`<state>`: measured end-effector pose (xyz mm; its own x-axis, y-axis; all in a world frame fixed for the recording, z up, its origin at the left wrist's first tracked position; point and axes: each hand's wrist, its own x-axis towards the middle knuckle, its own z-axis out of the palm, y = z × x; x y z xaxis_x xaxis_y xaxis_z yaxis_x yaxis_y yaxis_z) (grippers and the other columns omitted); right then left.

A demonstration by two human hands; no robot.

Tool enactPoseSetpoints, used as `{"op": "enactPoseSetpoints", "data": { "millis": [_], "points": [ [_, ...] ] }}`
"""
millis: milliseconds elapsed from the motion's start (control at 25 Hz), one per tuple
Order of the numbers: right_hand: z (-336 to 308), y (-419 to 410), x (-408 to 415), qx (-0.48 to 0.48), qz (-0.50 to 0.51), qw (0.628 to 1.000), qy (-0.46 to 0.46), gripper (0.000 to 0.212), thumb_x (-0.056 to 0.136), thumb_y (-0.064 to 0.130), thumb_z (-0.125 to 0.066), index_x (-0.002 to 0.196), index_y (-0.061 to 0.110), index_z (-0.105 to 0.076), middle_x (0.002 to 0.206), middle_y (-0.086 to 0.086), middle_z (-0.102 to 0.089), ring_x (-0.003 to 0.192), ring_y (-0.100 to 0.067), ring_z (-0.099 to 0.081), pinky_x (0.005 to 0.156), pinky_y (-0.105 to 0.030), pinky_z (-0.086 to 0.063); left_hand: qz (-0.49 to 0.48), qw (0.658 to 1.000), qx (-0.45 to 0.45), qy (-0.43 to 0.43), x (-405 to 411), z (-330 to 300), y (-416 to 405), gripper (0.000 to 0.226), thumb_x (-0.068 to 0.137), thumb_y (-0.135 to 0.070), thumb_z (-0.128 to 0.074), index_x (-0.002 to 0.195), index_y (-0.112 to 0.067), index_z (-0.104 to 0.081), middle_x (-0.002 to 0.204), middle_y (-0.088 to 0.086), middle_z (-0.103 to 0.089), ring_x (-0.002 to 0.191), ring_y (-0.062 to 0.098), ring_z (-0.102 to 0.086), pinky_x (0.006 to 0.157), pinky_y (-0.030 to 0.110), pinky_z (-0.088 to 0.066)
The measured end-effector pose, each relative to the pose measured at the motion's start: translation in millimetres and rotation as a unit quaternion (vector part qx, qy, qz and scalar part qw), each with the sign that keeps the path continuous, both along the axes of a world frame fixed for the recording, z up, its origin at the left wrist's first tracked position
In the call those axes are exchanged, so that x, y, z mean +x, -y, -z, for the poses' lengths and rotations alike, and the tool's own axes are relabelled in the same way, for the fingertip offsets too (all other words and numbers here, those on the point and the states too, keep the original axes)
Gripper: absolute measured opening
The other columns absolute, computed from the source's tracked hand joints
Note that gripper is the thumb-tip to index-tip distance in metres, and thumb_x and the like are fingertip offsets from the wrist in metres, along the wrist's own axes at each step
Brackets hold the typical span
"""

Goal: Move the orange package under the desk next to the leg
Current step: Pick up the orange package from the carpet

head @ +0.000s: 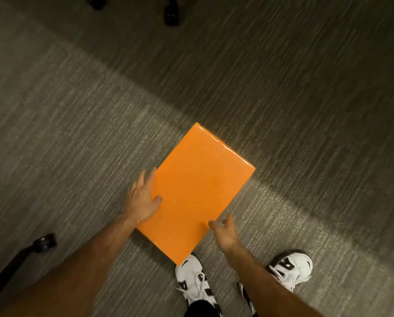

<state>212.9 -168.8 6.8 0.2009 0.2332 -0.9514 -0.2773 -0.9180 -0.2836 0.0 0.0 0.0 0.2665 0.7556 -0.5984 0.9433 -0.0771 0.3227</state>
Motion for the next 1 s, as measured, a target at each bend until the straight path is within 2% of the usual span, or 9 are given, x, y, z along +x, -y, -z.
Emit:
{"op": "enactPoseSetpoints", "data": {
  "millis": [40,120,200,400,520,640,800,1000],
  "points": [
    [11.8,-1.0,-2.9,0.0,0.013,1.0,0.0,0.085,0.096,0.035,-0.063,0.161,0.021,-0.01,0.165,-0.008,-0.027,0.144,-0.035,-0.039,0.117,-0.053,-0.036,-0.011,1.0,-0.008,-0.008,-0.9,11.3,-1.9,0.098,0.089,-0.037,-0.068,0.158,-0.032,0.001,0.166,0.008,-0.009,0.146,0.038,-0.023,0.111,0.061,-0.032],
    [27.8,-6.1,-7.2,0.014,0.044,0.999,-0.021,0.066,0.096,0.028,-0.064,0.152,0.021,-0.029,0.155,-0.009,-0.043,0.133,-0.033,-0.05,0.114,-0.054,-0.041,-0.039,0.998,-0.045,-0.032,-1.3,26.8,-4.5,0.103,0.087,-0.047,-0.067,0.158,-0.032,0.006,0.166,0.006,-0.014,0.145,0.037,-0.025,0.113,0.061,-0.026],
    [39.6,-10.7,-8.4,0.02,0.079,0.996,-0.038,0.052,0.096,0.021,-0.062,0.143,0.022,-0.04,0.143,-0.008,-0.055,0.124,-0.031,-0.057,0.11,-0.054,-0.045,-0.084,0.993,-0.085,-0.026,2.6,40.5,-5.4,0.104,0.087,-0.048,-0.068,0.158,-0.031,0.005,0.165,0.006,-0.017,0.144,0.037,-0.029,0.114,0.06,-0.026],
    [42.3,-8.9,-1.5,-0.009,0.106,0.994,-0.004,0.056,0.091,0.017,-0.069,0.142,0.018,-0.046,0.135,-0.008,-0.061,0.119,-0.034,-0.06,0.106,-0.056,-0.049,-0.161,0.983,-0.088,0.022,10.9,42.3,-3.3,0.09,0.083,-0.033,-0.079,0.153,-0.023,-0.024,0.15,0.007,-0.039,0.128,0.034,-0.048,0.103,0.056,-0.044],
    [27.9,1.8,16.3,-0.019,0.108,0.994,0.027,0.054,0.09,0.015,-0.072,0.139,0.016,-0.049,0.133,-0.009,-0.063,0.115,-0.034,-0.062,0.105,-0.056,-0.049,-0.178,0.979,-0.084,0.05,28.6,20.6,8.9,0.085,0.08,-0.03,-0.083,0.148,-0.025,-0.031,0.143,0.008,-0.043,0.125,0.035,-0.048,0.1,0.058,-0.045],
    [-0.3,7.8,42.9,-0.013,0.116,0.992,0.04,0.056,0.09,0.013,-0.071,0.141,0.015,-0.048,0.136,-0.011,-0.062,0.118,-0.036,-0.062,0.105,-0.057,-0.049,-0.192,0.977,-0.076,0.056,55.5,-9.1,24.3,0.084,0.081,-0.032,-0.082,0.148,-0.027,-0.032,0.143,0.007,-0.042,0.128,0.035,-0.044,0.103,0.063,-0.039],
    [-60.0,0.2,101.0,0.022,0.132,0.99,0.052,0.059,0.093,0.011,-0.069,0.147,0.014,-0.044,0.143,-0.01,-0.058,0.125,-0.037,-0.059,0.107,-0.058,-0.047,-0.197,0.972,-0.068,0.107,104.1,-62.6,26.4,0.084,0.082,-0.037,-0.081,0.149,-0.03,-0.03,0.146,0.004,-0.04,0.132,0.033,-0.041,0.104,0.064,-0.037],
    [-164.7,-28.4,197.4,0.08,0.132,0.986,0.06,0.061,0.094,0.012,-0.069,0.149,0.013,-0.041,0.146,-0.009,-0.054,0.129,-0.035,-0.056,0.11,-0.056,-0.045,-0.181,0.975,-0.017,0.125,200.1,-168.7,-11.1,0.081,0.077,-0.046,-0.08,0.144,-0.039,-0.033,0.139,-0.003,-0.046,0.129,0.028,-0.042,0.108,0.06,-0.027]
  ]
}}
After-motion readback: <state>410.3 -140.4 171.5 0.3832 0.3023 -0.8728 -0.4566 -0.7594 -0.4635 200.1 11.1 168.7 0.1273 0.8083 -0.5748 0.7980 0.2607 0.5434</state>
